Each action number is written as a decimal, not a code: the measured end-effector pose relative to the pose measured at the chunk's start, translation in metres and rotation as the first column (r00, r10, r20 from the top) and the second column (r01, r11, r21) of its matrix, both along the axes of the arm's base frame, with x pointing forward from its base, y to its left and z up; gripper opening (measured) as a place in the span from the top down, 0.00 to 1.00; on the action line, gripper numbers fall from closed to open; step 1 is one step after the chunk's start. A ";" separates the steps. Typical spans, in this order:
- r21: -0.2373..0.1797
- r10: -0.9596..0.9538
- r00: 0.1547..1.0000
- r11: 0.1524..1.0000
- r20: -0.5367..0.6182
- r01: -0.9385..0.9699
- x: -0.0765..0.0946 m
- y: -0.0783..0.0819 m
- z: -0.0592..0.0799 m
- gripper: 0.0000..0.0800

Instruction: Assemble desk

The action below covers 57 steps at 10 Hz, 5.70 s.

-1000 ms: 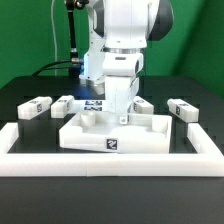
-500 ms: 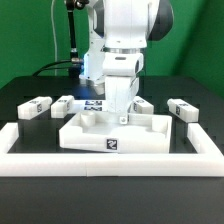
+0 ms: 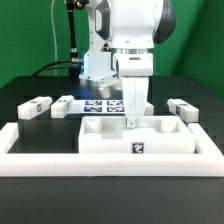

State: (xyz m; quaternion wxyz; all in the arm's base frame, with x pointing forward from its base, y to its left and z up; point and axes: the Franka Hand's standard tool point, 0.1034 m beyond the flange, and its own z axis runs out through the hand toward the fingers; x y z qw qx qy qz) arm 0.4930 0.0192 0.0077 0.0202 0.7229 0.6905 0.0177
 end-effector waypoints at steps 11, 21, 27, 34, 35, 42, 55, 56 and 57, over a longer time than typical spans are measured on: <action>-0.009 -0.081 0.995 0.997 0.054 0.082 0.039 0.011 0.001 0.94; -0.040 -0.071 0.995 0.996 0.066 0.073 0.040 0.009 0.000 0.20; -0.031 -0.177 0.982 0.983 0.072 0.179 0.041 0.020 0.017 0.19; 0.046 -0.634 0.770 0.773 0.073 0.633 0.047 0.085 0.049 0.19; 0.057 -0.687 0.724 0.727 0.065 0.685 0.047 0.087 0.049 0.19; 0.008 -0.839 0.544 0.544 0.009 0.839 0.022 0.131 0.054 0.19; -0.641 -0.978 0.206 0.182 -0.038 0.746 -0.010 0.150 0.034 0.19; -0.641 -0.978 0.205 0.181 -0.038 0.745 -0.011 0.150 0.033 0.19; -0.642 -0.978 0.204 0.180 -0.038 0.745 -0.011 0.150 0.033 0.19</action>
Offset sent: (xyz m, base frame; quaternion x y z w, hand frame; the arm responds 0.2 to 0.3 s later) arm 0.0266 -0.0032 -0.0049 -0.0294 0.0091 -0.0460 0.9985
